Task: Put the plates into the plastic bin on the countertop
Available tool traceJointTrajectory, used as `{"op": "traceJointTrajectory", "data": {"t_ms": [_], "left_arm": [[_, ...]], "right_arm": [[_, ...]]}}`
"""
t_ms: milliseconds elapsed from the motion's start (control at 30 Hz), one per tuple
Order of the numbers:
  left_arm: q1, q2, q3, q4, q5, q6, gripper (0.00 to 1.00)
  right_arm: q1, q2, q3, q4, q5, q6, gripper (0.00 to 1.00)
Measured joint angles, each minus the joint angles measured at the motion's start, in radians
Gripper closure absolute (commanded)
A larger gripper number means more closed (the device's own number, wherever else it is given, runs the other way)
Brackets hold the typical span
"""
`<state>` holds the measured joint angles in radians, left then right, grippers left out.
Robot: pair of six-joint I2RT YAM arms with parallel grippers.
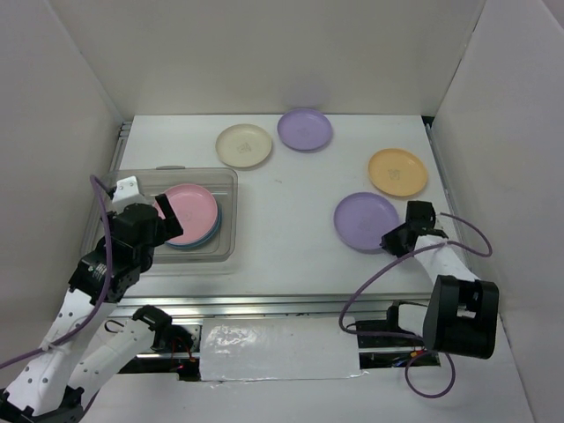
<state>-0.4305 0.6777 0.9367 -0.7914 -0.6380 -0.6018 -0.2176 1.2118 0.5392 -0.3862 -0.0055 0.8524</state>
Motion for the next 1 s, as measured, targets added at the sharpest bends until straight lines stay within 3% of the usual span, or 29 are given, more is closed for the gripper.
{"op": "traceJointTrajectory", "data": {"t_ms": [267, 500, 700, 867, 1000], "left_arm": [[0.000, -0.039, 0.000, 0.002, 0.005, 0.001, 0.01], [0.000, -0.177, -0.002, 0.037, 0.021, 0.021, 0.01], [0.002, -0.176, -0.001, 0.043, 0.008, 0.021, 0.01], [0.002, -0.173, -0.001, 0.044, 0.006, 0.022, 0.01], [0.002, -0.169, -0.001, 0.044, 0.002, 0.021, 0.01]], "right_arm": [[0.275, -0.101, -0.002, -0.069, 0.035, 0.069, 1.00], [0.602, -0.079, 0.375, -0.199, 0.135, 0.115, 1.00], [0.846, 0.254, 0.826, -0.198, 0.139, 0.079, 1.00], [0.953, 0.599, 1.118, -0.218, 0.088, 0.039, 1.00], [0.993, 0.786, 1.252, -0.226, 0.041, 0.028, 1.00]]}}
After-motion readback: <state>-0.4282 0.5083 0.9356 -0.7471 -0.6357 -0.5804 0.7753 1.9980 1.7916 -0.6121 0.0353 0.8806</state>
